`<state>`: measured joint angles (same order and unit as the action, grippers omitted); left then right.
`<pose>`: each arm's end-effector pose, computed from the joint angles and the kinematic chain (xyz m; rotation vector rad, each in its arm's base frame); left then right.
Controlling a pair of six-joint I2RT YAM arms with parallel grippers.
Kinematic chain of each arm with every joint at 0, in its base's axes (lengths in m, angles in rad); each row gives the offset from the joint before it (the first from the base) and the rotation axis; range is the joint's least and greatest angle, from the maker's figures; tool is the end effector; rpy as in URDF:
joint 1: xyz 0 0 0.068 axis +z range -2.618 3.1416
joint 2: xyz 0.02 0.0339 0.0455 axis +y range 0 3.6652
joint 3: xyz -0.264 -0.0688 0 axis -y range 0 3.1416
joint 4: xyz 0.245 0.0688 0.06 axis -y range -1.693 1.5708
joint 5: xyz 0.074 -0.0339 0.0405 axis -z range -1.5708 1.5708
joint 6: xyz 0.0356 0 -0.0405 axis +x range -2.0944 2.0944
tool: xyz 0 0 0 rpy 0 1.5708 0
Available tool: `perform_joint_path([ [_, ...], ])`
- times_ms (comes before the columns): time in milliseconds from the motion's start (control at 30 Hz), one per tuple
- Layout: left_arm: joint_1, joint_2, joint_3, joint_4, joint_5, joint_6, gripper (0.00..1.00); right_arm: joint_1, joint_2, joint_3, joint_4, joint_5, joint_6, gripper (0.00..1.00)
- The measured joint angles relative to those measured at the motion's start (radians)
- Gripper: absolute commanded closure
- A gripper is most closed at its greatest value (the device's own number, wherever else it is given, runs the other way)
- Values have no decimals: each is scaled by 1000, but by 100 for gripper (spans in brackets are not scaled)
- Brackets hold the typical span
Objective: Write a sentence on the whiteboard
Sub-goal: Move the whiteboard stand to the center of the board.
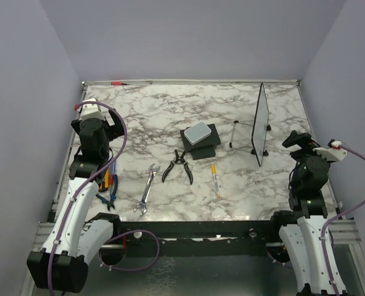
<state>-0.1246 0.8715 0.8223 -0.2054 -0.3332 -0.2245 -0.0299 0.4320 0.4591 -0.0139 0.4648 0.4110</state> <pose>0.2018 -0.0135 0.3363 -0.3229 1.7825 0.0563 0.1288 -0.0198 0.2920 0.6864 1.4001 -0.0614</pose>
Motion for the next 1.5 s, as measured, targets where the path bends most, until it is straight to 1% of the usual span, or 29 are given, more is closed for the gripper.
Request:
perform_joint_path([
  [300,0,0,0,0,0,0,1,0,18,15,-37,-11,2,1],
  [400,0,0,0,0,5,1,1,0,68,39,-46,-21,12,8],
  [467,0,0,0,0,14,4,1,0,143,73,-66,-24,35,15],
  [567,-2,0,-3,2,35,12,1,0,266,113,-87,-43,69,22],
  [667,-5,1,-10,2,47,17,1,-1,375,117,-90,-80,101,28],
  [800,-20,16,-13,2,59,23,1,-40,492,117,-79,-164,140,33],
  [967,-47,25,-13,2,76,26,1,-201,652,117,-11,-367,174,43],
  [1000,-51,25,-13,2,77,26,1,-229,690,117,4,-410,177,44],
  [1067,-61,25,-13,2,81,27,1,-266,766,122,23,-475,184,49],
  [1133,-69,25,-13,2,83,27,1,-272,840,133,36,-536,188,53],
  [1267,-82,27,-13,2,88,27,1,-271,947,169,57,-619,191,54],
  [1367,-88,30,-13,2,100,27,1,-272,993,183,84,-643,191,61],
  [1500,-97,31,-14,2,109,27,1,-272,1060,210,107,-672,191,62],
])
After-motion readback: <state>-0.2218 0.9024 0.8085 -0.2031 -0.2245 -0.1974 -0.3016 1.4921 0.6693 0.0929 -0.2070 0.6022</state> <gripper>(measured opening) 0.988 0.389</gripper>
